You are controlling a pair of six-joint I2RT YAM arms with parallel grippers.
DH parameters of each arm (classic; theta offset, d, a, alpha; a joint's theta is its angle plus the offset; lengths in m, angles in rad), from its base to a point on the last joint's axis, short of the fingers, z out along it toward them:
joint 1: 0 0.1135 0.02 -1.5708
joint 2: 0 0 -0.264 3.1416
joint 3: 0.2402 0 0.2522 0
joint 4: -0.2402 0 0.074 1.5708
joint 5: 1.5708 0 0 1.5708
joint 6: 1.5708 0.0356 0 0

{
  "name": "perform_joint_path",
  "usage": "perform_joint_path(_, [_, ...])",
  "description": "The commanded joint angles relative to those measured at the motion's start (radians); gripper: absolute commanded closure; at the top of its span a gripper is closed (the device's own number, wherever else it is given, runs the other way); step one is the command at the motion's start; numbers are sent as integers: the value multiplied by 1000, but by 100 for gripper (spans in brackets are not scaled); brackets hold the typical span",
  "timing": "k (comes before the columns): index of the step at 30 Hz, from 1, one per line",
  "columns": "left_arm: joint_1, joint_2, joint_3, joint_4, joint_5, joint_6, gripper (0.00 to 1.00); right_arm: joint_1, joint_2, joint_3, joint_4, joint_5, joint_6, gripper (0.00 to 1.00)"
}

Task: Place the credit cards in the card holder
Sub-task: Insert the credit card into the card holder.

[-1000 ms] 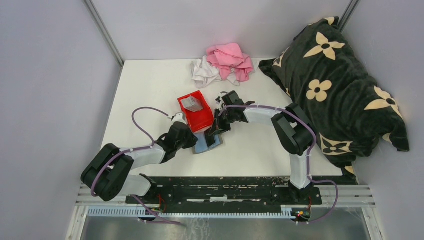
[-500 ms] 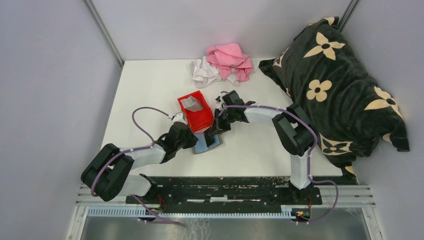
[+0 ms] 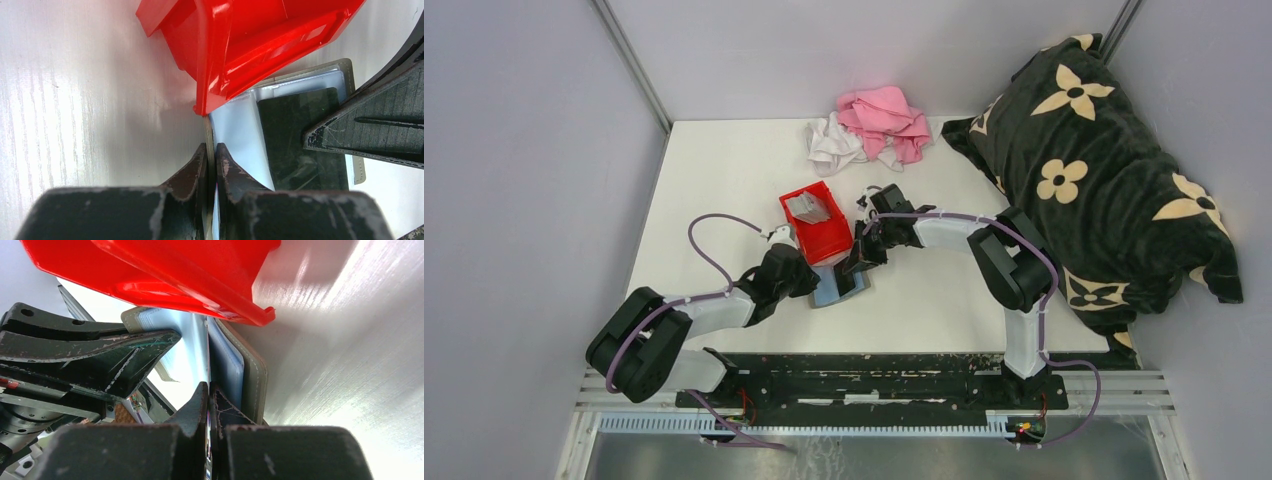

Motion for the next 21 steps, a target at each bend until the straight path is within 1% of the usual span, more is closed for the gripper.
perform_joint_path(1, [-1,33,-7,-83,-20,64,97,-2,-37,-13,63,-21,12,99])
perform_joint_path(7, [0,56,12,-103,-10,49,97,-1,-33,-34,125,-46,45,99])
perform_joint_path(15, [-1,71,22,-121,-10,37,96,-3,-33,-39,135,-54,44,99])
perform_joint_path(21, [-1,71,24,-141,-11,39,97,-2,-48,-38,135,-51,41,99])
